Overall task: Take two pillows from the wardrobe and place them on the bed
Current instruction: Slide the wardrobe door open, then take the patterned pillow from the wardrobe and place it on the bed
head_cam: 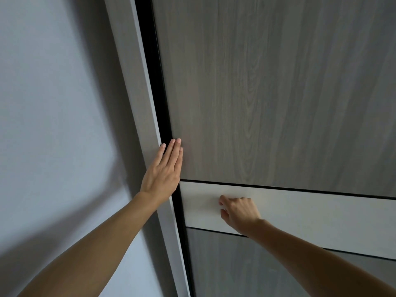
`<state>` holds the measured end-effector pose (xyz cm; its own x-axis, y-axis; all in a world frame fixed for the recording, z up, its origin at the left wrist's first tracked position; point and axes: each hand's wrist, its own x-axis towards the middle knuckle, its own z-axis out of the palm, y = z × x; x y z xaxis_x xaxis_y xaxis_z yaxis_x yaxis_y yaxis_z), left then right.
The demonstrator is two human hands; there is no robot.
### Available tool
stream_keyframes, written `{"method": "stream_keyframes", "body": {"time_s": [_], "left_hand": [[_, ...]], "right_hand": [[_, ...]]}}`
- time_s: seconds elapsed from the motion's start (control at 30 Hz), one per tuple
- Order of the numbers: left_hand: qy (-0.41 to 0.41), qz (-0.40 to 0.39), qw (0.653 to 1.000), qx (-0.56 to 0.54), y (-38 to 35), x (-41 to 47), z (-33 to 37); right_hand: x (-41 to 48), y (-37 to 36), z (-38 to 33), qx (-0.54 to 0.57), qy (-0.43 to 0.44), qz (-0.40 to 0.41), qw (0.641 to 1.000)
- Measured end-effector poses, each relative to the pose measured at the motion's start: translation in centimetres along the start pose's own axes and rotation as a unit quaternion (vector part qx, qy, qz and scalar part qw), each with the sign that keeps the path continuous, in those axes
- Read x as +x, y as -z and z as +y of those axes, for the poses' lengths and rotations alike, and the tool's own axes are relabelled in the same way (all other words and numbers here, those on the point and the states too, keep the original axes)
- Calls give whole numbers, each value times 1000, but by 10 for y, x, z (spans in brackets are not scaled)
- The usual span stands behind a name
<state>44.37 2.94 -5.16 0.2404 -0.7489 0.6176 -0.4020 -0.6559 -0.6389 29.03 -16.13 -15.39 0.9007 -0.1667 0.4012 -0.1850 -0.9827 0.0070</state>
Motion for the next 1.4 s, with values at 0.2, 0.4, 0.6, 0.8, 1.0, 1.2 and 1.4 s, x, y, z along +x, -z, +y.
{"method": "stream_keyframes", "body": {"time_s": [0.2,0.4,0.6,0.8,1.0,1.2,1.4], "left_hand": [[-22,-25,998,45,-2,-2,-3],[24,-61,998,-9,24,0,10],[-5,-55,986,-160,73,10,69],[-90,-55,943,-317,169,32,190],[-158,-97,874,-450,290,33,347],[-223,-134,819,-512,398,12,484],[-282,-158,778,-538,446,3,584]], "right_hand": [[6,-3,-6,-8,1,-5,1000],[-7,0,-2,29,-18,-31,999],[-76,24,54,32,-103,-74,991],[-215,74,148,-16,-229,-93,969],[-400,135,228,-43,-348,-111,930],[-568,180,283,-65,-451,-136,879],[-662,194,334,-79,-510,-132,846]]}}
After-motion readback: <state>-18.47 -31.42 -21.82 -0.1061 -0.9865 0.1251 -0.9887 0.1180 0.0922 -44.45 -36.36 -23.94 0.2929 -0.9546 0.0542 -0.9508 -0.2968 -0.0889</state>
